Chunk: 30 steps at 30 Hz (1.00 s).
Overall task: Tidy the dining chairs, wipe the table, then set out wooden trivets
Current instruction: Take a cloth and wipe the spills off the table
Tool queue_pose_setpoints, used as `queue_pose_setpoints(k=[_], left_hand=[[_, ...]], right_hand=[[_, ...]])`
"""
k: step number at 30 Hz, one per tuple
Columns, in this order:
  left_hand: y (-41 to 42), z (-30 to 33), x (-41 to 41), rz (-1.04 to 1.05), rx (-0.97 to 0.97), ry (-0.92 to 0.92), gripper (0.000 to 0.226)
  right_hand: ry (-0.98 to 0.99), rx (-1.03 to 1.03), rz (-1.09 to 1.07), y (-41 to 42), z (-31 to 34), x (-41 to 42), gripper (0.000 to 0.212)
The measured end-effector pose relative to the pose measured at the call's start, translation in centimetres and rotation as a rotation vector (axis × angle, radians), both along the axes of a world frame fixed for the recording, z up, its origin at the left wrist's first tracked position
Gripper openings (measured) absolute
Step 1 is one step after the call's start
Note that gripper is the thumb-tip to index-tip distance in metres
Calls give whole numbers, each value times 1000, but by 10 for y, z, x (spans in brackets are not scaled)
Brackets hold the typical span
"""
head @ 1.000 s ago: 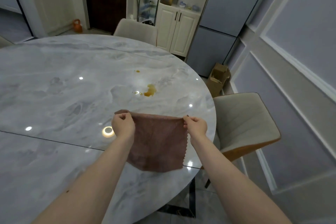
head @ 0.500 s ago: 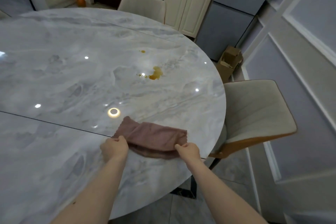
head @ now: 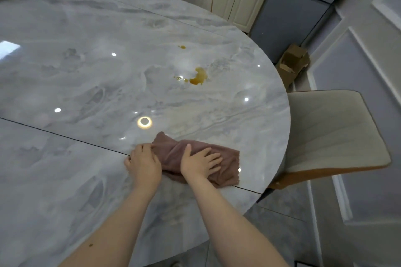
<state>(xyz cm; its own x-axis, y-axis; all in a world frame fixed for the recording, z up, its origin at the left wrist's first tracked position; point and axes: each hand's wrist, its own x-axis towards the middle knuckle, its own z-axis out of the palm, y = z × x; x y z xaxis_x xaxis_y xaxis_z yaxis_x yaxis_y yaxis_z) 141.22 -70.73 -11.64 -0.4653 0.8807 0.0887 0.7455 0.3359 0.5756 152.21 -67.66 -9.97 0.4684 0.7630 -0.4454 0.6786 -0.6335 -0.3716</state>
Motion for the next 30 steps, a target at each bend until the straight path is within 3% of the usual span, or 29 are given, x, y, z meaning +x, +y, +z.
queue_pose_setpoints(k=[5, 10, 15, 20, 25, 30], left_hand=[[0, -36, -29, -130, 24, 233, 44], [-1, -54, -44, -187, -70, 310, 56], [-3, -50, -39, -191, -103, 262, 56], [-4, -50, -40, -190, -108, 255, 55], [-3, -54, -40, -178, -81, 244, 54], [-2, -54, -42, -164, 1, 246, 52]], right_hand=[[-196, 115, 92, 58, -22, 5, 94], [-342, 339, 622, 63, -47, -10, 73], [-370, 441, 986, -21, -57, 36, 65], [-493, 367, 819, -6, -54, 111, 73], [-483, 238, 601, 51, -53, 52, 68], [-390, 335, 856, 24, -55, 4, 81]])
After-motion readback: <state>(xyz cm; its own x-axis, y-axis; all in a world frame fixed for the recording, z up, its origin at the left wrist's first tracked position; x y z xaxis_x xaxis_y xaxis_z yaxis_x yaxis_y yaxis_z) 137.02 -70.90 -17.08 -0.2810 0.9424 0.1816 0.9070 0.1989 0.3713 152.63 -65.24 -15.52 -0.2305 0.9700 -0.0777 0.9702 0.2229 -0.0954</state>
